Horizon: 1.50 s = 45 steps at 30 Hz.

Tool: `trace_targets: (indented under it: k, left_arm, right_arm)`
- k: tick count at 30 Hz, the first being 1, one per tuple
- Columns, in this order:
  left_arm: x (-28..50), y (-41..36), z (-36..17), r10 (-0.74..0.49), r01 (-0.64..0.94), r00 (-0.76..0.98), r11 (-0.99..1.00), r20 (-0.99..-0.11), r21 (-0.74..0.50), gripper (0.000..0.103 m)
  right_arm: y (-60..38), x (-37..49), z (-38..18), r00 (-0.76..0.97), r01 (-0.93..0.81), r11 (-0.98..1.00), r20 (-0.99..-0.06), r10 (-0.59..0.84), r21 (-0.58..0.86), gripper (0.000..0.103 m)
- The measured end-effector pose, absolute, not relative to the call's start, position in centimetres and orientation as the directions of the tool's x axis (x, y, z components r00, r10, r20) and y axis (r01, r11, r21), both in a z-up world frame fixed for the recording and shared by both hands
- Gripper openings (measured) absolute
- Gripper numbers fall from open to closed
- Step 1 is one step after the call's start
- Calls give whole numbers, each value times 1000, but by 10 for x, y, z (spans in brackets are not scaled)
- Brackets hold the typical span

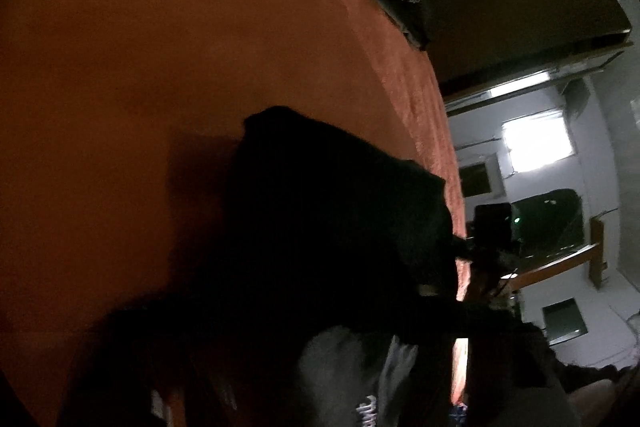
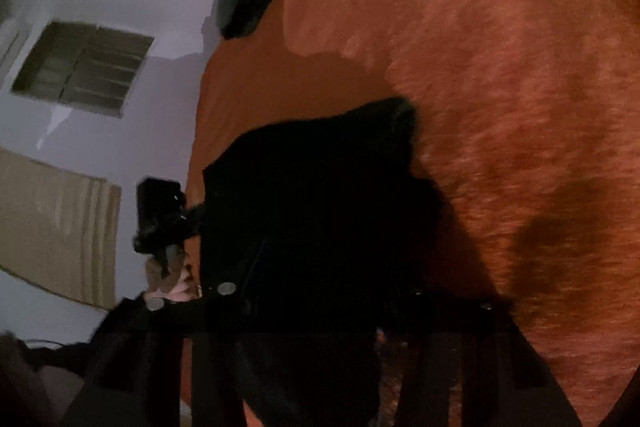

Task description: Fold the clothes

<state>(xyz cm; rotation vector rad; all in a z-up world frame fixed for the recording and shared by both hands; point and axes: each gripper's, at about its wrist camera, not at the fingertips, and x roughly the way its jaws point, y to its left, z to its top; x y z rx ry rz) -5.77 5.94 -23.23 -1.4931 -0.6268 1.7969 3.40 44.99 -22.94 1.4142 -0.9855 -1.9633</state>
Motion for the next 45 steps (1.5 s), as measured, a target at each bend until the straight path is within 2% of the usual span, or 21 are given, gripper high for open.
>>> trace_targets:
  k: [6,15,17,19,20,23,33,41,45]
  left_arm:
    - [-61,45,-246,843,-153,-33,-535,-537,-831,39]
    - [-61,54,-255,892,-100,-10,-451,-452,-887,36]
    - [-58,54,-256,896,-104,-14,-443,-444,-891,25]
    - [-54,55,-253,891,-132,-27,-453,-453,-882,18]
    - [-53,55,-252,890,-143,-33,-454,-454,-880,17]
    - [-48,56,-247,889,-179,-53,-457,-455,-871,14]
    - [-40,59,-187,896,-286,-129,-443,-425,-849,12]
    - [-76,56,-104,898,-298,-216,-435,-384,-850,12]
    - [-97,57,-55,890,-310,-253,-446,-379,-840,12]
  right_arm:
    - [490,45,-234,-335,-48,-562,-544,-770,826,39]
    - [455,22,-241,-258,-24,-517,-505,-824,856,39]
    - [447,17,-243,-241,-19,-506,-496,-835,862,39]
    - [446,17,-240,-241,2,-528,-512,-825,850,25]
    - [446,19,-240,-243,4,-536,-519,-819,844,13]
    - [444,24,-239,-261,15,-554,-531,-806,833,11]
    - [433,36,-169,-378,184,-596,-504,-777,782,9]
    - [441,3,-106,-450,194,-579,-453,-770,792,8]
    - [442,-24,-43,-486,222,-595,-441,-755,773,8]
